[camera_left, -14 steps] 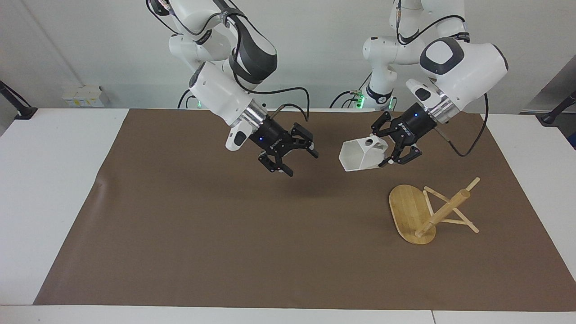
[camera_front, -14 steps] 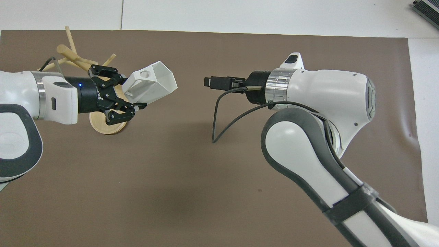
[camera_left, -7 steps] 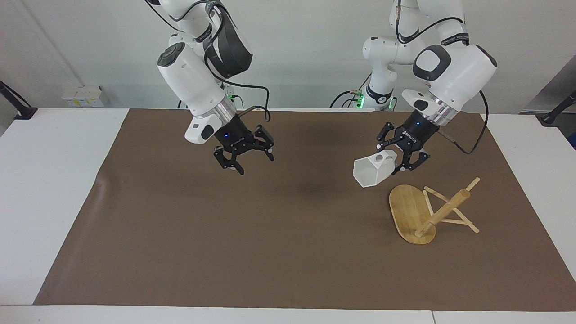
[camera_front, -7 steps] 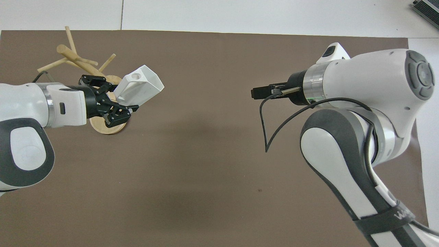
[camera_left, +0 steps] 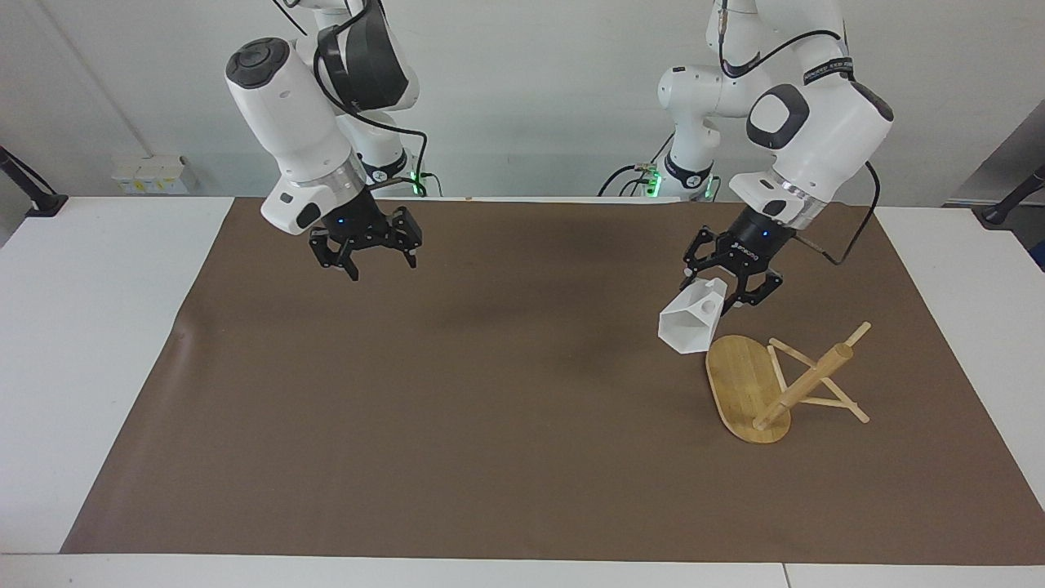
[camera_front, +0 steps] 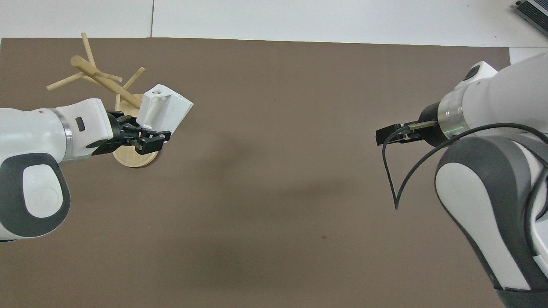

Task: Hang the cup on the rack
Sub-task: 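Carry the cup with the left gripper toward the mug tree peg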

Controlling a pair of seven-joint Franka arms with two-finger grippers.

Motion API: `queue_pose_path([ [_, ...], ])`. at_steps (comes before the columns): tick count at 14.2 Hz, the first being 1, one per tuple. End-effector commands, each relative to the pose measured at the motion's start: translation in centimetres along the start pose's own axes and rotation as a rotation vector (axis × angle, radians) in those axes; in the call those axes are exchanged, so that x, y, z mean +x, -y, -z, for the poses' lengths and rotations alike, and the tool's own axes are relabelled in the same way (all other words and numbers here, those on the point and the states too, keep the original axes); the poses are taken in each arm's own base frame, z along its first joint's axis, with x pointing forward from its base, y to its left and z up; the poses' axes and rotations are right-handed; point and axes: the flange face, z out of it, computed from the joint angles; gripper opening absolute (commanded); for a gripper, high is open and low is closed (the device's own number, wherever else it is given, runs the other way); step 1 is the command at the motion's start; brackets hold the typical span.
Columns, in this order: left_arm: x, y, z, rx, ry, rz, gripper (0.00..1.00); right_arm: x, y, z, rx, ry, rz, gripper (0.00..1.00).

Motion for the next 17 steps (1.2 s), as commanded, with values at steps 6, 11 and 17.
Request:
queue_pose_path([
  [6, -1.1, 2.5, 1.3, 0.052, 0.028, 0.107, 0.00, -3.4, -6.3, 4.1, -0.135, 0.058, -0.189, 1.00],
  [11, 0.0, 3.8, 2.0, 0.105, 0.016, 0.226, 0.00, -4.2, -12.1, 5.4, -0.126, 0.037, -0.269, 1.00],
  [17, 0.6, 3.5, 1.5, 0.154, 0.001, 0.184, 0.00, -4.4, -13.5, 7.4, -0.126, -0.043, -0.294, 1.00],
])
